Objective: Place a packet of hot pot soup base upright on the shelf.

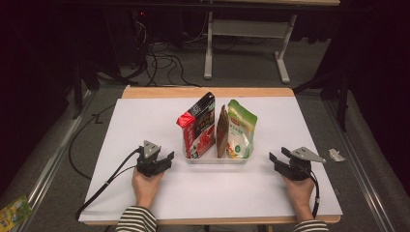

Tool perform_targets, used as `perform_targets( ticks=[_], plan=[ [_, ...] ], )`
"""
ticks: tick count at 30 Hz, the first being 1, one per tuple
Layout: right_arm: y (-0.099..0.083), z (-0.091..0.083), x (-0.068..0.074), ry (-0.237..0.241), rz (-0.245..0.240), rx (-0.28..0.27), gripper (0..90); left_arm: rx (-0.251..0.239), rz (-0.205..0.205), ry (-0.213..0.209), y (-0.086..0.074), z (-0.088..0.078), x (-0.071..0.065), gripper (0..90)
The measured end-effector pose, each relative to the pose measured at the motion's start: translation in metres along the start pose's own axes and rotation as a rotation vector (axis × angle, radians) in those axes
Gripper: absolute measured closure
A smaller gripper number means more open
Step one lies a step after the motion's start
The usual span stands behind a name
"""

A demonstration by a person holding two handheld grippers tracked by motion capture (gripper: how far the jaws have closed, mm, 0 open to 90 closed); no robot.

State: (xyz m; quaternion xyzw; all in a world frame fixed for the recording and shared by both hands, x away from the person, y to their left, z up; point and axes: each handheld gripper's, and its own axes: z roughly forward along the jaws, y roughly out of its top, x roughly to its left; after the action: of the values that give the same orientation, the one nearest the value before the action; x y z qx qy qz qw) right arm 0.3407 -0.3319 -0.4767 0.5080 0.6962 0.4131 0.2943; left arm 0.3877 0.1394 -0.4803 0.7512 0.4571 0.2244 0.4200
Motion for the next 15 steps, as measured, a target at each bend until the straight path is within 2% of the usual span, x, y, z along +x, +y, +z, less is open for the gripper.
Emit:
perform_targets(
  ticks=[4, 8, 11, 15],
  plan=[
    [0.0, 0.0, 0.0004, -0.002, 0.0, 0.002, 42.3, -0.003, -0.002, -0.003, -0.0014, 0.0008, -0.0001, 40.2],
    [0.0001, 0.0002, 0.0004, -0.003, -0.004, 0.002, 42.3, -0.019, -0.033, -0.015, -0.0025, -0.0004, 0.0029, 39.8],
    [0.0, 0.0, 0.0011, -0.004, 0.003, 0.007, 42.4, -0.018, -0.028, -0.008, -0.0028, 0.0001, 0.0026, 39.4],
    [0.0, 0.0001, 0.0011, -0.005, 0.004, 0.008, 42.3, -0.021, -0.041, -0.011, -0.0032, -0.0003, 0.0034, 38.4]
  ],
)
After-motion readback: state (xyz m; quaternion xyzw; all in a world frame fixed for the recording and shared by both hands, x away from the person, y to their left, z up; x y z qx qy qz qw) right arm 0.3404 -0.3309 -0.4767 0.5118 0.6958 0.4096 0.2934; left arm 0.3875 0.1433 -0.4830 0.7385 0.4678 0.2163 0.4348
